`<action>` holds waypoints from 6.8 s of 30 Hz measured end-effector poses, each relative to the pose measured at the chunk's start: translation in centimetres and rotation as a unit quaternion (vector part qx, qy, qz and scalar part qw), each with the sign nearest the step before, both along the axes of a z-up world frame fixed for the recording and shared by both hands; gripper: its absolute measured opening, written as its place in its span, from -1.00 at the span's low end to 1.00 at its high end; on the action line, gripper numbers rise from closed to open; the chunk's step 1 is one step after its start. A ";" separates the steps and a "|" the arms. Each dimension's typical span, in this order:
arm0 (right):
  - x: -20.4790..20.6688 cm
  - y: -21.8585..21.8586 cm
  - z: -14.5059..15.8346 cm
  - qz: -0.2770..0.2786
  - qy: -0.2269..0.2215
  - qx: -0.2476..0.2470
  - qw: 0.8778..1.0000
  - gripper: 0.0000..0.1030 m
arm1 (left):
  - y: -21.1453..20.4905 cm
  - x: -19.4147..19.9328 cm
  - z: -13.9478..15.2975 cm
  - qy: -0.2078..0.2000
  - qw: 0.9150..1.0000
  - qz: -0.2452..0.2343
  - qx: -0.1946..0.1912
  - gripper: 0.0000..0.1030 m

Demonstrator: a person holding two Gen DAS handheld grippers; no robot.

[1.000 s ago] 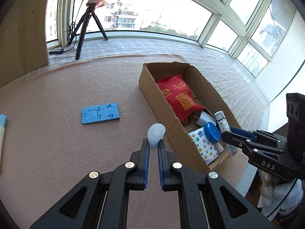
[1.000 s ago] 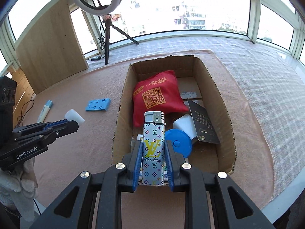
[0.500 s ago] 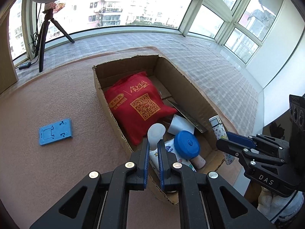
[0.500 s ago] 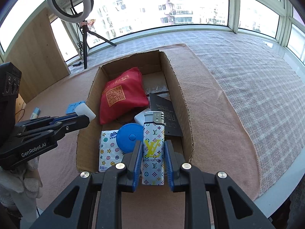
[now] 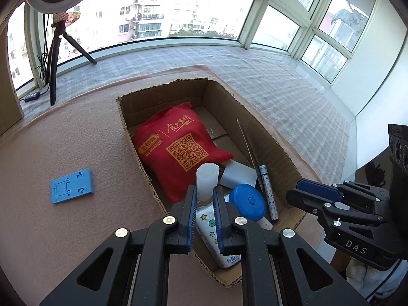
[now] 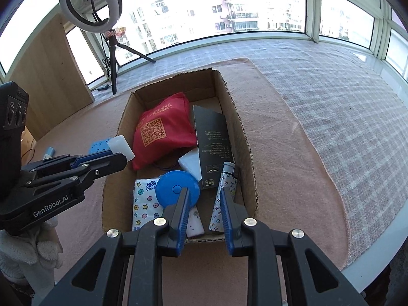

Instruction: Organize objects

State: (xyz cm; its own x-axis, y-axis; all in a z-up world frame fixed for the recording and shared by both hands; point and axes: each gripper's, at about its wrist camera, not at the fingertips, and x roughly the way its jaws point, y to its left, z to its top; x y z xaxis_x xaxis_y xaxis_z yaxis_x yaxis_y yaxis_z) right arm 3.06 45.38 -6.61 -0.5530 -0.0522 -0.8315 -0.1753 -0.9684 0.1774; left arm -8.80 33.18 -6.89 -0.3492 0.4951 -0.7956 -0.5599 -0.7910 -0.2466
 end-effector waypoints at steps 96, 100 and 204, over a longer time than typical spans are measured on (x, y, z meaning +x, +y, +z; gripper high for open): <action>3.1 -0.5 3.5 -0.050 0.034 -0.061 0.996 0.08 | -4.4 -11.5 -7.0 -0.038 0.997 0.019 -0.061 -0.58; 3.2 -0.3 3.4 -0.054 0.034 -0.064 0.996 0.08 | -4.5 -11.3 -6.8 -0.030 0.997 0.016 -0.063 -0.73; -23.7 -18.0 -6.5 0.181 -0.174 -0.062 0.966 -0.26 | -35.3 11.3 1.2 0.006 0.938 0.342 0.048 0.07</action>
State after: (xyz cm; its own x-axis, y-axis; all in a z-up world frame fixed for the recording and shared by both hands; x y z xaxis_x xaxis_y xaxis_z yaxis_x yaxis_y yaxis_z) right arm -20.63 27.34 -13.15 -0.1675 -0.3013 -0.9387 0.1017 -0.9524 0.2875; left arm 2.47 -2.11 -5.68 -0.6200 0.2215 -0.7527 0.0684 -0.9404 -0.3331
